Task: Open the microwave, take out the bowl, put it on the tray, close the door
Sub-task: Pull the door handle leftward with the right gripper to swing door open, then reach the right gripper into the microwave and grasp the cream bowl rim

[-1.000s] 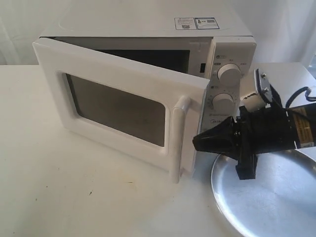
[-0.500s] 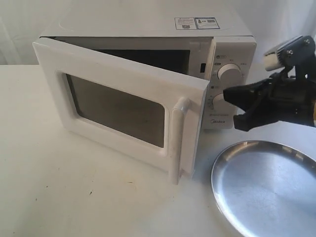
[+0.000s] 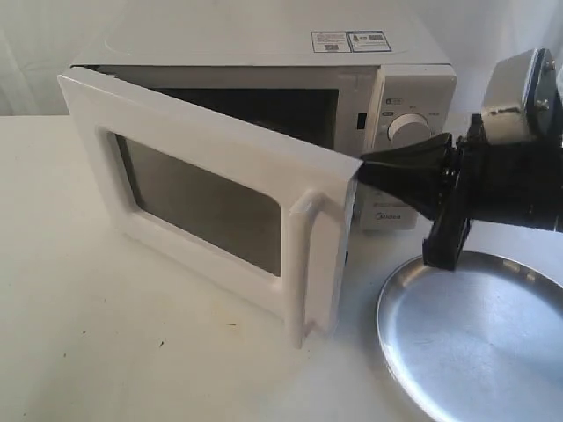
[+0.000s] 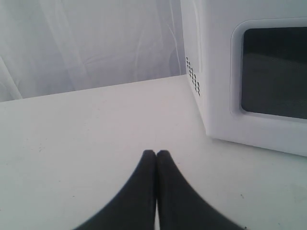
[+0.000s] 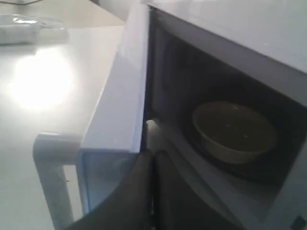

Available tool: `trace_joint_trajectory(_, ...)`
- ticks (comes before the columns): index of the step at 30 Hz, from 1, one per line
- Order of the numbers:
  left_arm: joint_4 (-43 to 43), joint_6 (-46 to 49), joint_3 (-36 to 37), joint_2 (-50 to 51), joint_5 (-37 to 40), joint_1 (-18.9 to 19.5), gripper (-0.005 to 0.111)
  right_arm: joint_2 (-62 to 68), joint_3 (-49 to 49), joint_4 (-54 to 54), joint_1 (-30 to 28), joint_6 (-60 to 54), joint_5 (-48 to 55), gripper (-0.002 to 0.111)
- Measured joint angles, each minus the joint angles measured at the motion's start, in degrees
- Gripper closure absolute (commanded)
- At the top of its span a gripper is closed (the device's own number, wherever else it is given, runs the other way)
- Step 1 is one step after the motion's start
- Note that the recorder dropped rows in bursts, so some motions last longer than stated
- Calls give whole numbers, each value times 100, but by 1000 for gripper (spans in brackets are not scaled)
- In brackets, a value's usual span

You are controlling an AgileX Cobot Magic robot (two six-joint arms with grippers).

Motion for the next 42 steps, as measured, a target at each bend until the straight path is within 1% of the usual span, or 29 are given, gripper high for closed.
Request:
trace_joint_trajectory(2, 0, 0, 0, 0, 0, 0, 107, 0, 0, -543, 0, -18, -633, 108)
trace_joint_trajectory(5, 0, 0, 0, 0, 0, 0, 107, 0, 0, -524, 10, -20, -564, 108)
trace_joint_trajectory(7, 0, 0, 0, 0, 0, 0, 107, 0, 0, -420, 41, 209, -501, 108)
trace_joint_trajectory(9, 0, 0, 0, 0, 0, 0, 107, 0, 0, -406, 352, 299, -767, 108)
trace_joint_trajectory(12, 0, 0, 0, 0, 0, 0, 107, 66, 0, -190, 964, -136, -864, 108)
trace_joint_trajectory(14, 0, 0, 0, 0, 0, 0, 107, 152, 0, 184, 1441, -562, -427, 108)
trace_joint_trajectory(16, 0, 0, 0, 0, 0, 0, 107, 317, -12, 983, 1844, -1145, 487, 108)
trace_joint_trajectory(18, 0, 0, 0, 0, 0, 0, 107, 557, -90, 1867, 2109, -1867, 1415, 108)
trace_joint_trajectory(20, 0, 0, 0, 0, 0, 0, 107, 857, -249, 2729, 2274, -2704, 2050, 108)
trace_joint_trajectory(22, 0, 0, 0, 0, 0, 0, 107, 1171, -467, 3309, 2341, -3279, 2340, 108)
trace_joint_trajectory(24, 0, 0, 0, 0, 0, 0, 107, 1563, -769, 3580, 2365, -3613, 2463, 108)
trace_joint_trajectory(30, 0, 0, 0, 0, 0, 0, 107, 2692, -1749, 3783, 2399, -3832, 2696, 108)
trace_joint_trajectory(33, 0, 0, 0, 0, 0, 0, 107, 3031, -2081, 3796, 2399, -3846, 2761, 108)
trace_joint_trajectory(34, 0, 0, 0, 0, 0, 0, 107, 3093, -2169, 3796, 2399, -3862, 2783, 107)
trace_joint_trajectory(36, 0, 0, 0, 0, 0, 0, 107, 3205, -2309, 3663, 2399, -3900, 2785, 100)
trace_joint_trajectory(39, 0, 0, 0, 0, 0, 0, 107, 3373, -2505, 3306, 2440, -3924, 2827, 82)
trace_joint_trajectory(40, 0, 0, 0, 0, 0, 0, 107, 3431, -2571, 3234, 2471, -3934, 2866, 75)
trace_joint_trajectory(42, 0, 0, 0, 0, 0, 0, 107, 3547, -2760, 3143, 2599, -3934, 2969, 62)
